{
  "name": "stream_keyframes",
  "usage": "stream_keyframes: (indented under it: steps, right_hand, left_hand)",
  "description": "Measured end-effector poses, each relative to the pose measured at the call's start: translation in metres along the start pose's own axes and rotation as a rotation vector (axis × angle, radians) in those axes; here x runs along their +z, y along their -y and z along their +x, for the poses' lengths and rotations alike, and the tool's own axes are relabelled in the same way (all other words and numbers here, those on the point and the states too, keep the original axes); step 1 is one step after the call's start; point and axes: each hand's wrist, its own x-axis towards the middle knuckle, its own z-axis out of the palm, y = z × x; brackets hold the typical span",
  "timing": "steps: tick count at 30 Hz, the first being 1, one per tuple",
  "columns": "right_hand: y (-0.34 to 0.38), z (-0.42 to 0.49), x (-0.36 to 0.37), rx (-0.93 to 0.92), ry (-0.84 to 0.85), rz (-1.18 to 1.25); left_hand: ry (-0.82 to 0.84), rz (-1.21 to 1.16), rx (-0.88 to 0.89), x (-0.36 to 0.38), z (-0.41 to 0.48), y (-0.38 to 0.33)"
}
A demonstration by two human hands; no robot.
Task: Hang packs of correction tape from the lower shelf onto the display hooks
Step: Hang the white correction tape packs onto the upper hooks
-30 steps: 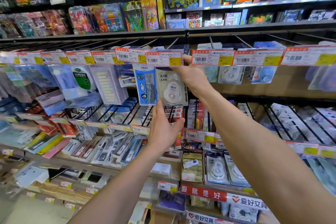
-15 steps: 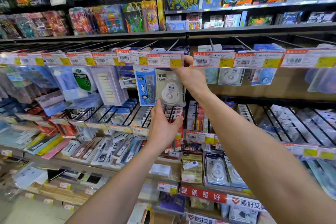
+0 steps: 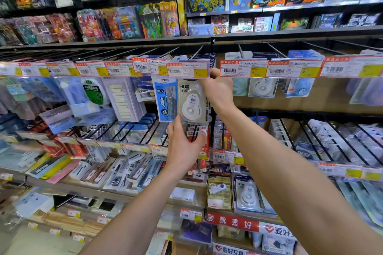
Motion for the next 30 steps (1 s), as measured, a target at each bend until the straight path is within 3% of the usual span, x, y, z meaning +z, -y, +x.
stream_keyframes:
  steps: [7, 16, 21, 26, 30]
  right_hand:
    - [-0.005, -0.001, -0.006, -0.052, -0.116, -0.308]
    - [-0.037, -0.047, -0.038, -0.199, 0.005, -0.556]
    - [-0.063, -0.098, -0.064, -0.261, 0.102, -0.668]
    - [-0.082, -0.171, -0.098, -0.166, 0.230, -0.804]
    - [-0.112, -0.228, -0.125, 0.137, 0.406, -0.978]
  left_hand:
    - [0.100, 0.065, -0.026, -0.002, 0.008, 0.004]
    - [0.043, 0.223, 0.047, 0.007, -0.005, 0.021]
    - [0.116, 0.260, 0.180, 0.012, -0.042, 0.036]
    - [0.315, 0.357, 0.301, 0.020, -0.076, 0.060]
    - [0.579, 0.494, 0.323, 0.029, -0.095, 0.087]
